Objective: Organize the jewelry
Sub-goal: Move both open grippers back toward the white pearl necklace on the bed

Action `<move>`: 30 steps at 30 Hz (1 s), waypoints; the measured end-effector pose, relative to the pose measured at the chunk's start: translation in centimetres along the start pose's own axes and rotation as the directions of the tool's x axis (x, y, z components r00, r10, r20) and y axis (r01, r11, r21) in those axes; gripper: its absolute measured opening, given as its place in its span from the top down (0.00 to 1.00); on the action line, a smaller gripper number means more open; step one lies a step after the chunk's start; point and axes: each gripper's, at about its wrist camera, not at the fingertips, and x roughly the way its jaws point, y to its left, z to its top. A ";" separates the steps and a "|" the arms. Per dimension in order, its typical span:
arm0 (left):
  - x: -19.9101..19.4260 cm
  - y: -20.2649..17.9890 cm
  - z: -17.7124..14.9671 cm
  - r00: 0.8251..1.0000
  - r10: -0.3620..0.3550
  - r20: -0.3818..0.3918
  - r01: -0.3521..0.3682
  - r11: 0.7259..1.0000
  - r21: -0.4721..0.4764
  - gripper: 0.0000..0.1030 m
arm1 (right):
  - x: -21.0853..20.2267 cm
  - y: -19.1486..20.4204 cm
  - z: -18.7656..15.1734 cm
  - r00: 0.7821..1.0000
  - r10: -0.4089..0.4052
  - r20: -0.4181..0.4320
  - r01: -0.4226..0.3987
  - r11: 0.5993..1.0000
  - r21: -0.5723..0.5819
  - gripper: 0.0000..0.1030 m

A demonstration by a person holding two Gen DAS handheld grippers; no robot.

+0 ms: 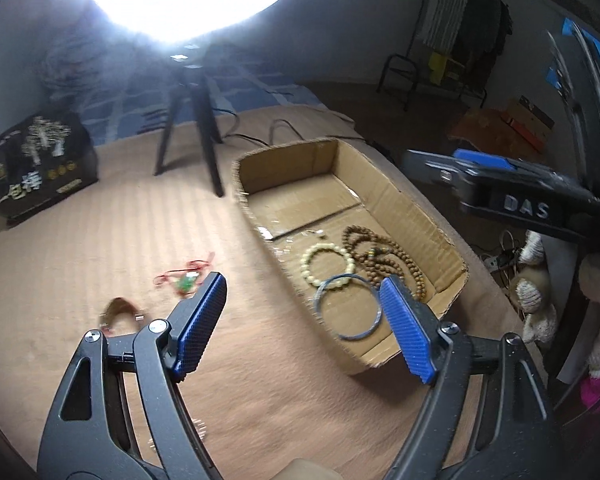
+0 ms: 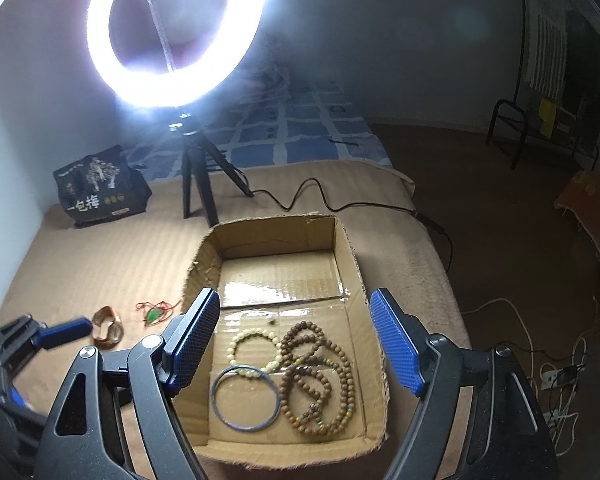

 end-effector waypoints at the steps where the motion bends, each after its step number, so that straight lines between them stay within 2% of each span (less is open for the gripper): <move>1: -0.8 0.7 -0.1 1.000 0.008 0.012 -0.008 1.000 -0.003 0.21 | -0.6 0.4 -0.2 1.000 0.002 0.009 -0.002 1.000 -0.009 0.25; 9: -6.1 5.4 -2.4 0.993 0.064 0.099 -0.067 0.997 0.030 0.21 | -3.0 4.3 -2.1 0.998 0.053 0.032 -0.050 0.994 -0.096 0.25; 14: -8.4 9.0 -4.8 0.991 0.096 0.089 -0.097 0.995 0.009 0.21 | -3.8 6.6 -3.6 0.994 0.104 0.044 -0.099 0.988 -0.117 0.21; 22: -9.2 13.1 -8.6 0.992 0.119 0.039 -0.117 0.992 -0.044 0.21 | -3.6 12.0 -6.8 0.979 0.196 -0.049 -0.202 0.947 -0.248 0.21; 30: -8.5 14.0 -11.6 0.999 0.038 0.005 -0.037 0.996 -0.080 0.21 | -1.0 15.7 -8.7 0.959 0.228 -0.168 -0.268 0.921 -0.282 0.21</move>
